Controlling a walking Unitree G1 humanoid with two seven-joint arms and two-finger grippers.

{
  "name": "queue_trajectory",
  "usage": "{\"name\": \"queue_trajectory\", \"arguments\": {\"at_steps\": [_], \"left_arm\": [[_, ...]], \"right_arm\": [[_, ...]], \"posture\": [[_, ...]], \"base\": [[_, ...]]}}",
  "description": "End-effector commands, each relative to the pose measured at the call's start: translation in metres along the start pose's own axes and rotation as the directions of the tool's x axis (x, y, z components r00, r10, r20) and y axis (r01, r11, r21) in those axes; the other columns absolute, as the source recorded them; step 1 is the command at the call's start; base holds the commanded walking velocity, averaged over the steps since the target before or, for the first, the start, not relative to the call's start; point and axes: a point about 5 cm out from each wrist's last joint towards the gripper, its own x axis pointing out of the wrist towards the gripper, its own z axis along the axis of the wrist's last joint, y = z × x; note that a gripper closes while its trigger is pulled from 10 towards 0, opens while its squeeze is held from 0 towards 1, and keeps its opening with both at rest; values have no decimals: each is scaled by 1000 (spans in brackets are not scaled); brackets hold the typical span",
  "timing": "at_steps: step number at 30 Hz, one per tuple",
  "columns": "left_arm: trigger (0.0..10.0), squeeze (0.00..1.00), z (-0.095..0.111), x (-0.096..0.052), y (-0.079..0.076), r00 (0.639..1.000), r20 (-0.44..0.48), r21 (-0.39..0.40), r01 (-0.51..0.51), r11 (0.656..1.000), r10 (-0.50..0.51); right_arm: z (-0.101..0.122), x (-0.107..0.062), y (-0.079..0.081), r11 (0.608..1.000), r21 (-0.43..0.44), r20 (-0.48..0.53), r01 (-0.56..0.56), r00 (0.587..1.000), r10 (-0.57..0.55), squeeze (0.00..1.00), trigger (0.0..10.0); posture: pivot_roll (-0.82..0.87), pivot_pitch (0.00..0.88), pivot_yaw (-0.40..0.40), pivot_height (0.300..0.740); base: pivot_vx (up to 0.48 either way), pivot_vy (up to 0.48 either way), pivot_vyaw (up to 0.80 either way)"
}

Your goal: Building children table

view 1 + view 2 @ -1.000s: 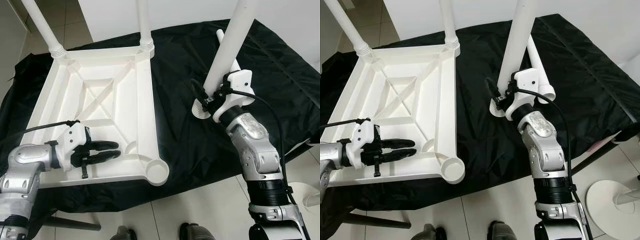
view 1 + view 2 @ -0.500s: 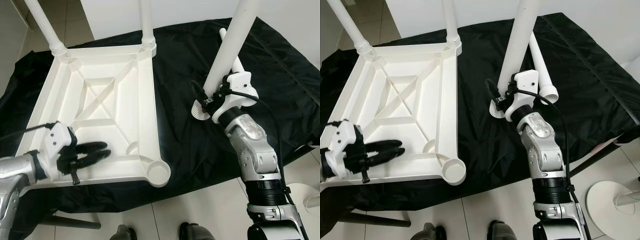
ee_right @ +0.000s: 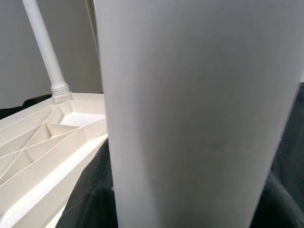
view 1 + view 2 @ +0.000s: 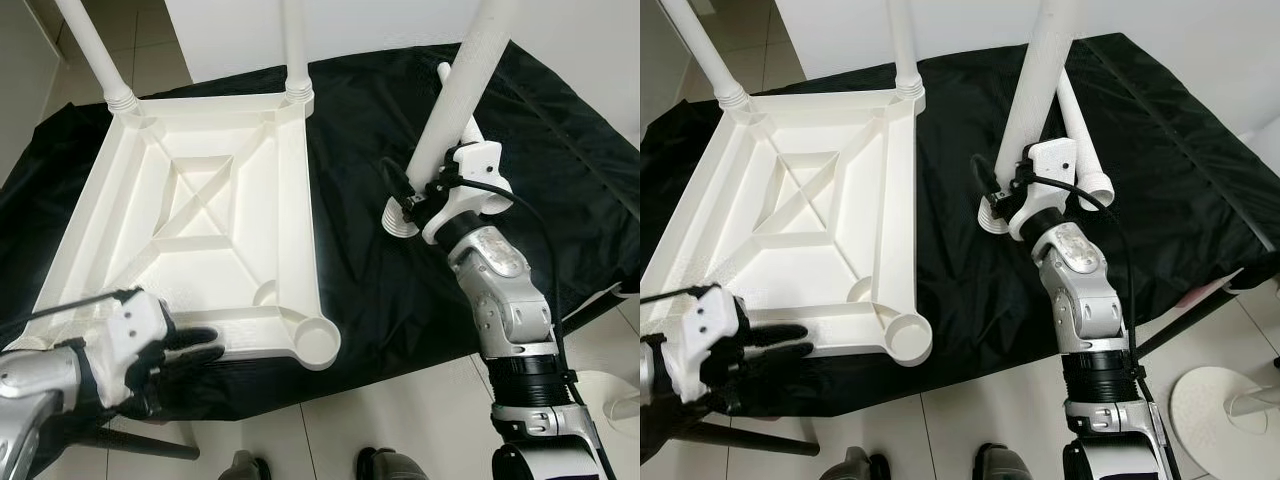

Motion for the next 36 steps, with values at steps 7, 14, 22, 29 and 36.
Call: {"name": "queue_trajectory", "arguments": {"at_steps": [7, 14, 22, 29, 36], "left_arm": [[10000, 0, 1, 18, -7, 1000, -10, -5, -23, 1000, 23], [10000, 0, 8, 42, -6, 994, 46, -5, -102, 995, 102], [10000, 0, 14, 67, -4, 976, 88, -18, -201, 979, 202], [10000, 0, 22, 84, 16, 915, 119, 13, -391, 920, 387], [10000, 0, 34, 94, 31, 846, 169, 37, -518, 854, 506]], "right_arm": [[4, 2, 4, 1000, 2, 30, -17, 999, 17, 0, 10000], [3, 1, 6, 1000, 5, 29, -14, 999, 14, 0, 10000], [3, 0, 8, 1000, 14, 34, -7, 999, 6, 0, 10000], [4, 2, 9, 1000, 28, 40, -1, 999, 0, 0, 10000], [4, 4, 12, 999, 39, 47, -2, 999, 0, 0, 10000]], "posture": [[3, 118, 51, 740], [-8, 117, 63, 740], [-17, 114, 69, 740], [-23, 118, 68, 740], [-28, 117, 65, 740]], "base": [[0, 0, 0], [0, 0, 0], [0, 0, 0], [0, 0, 0], [0, 0, 0]]}}
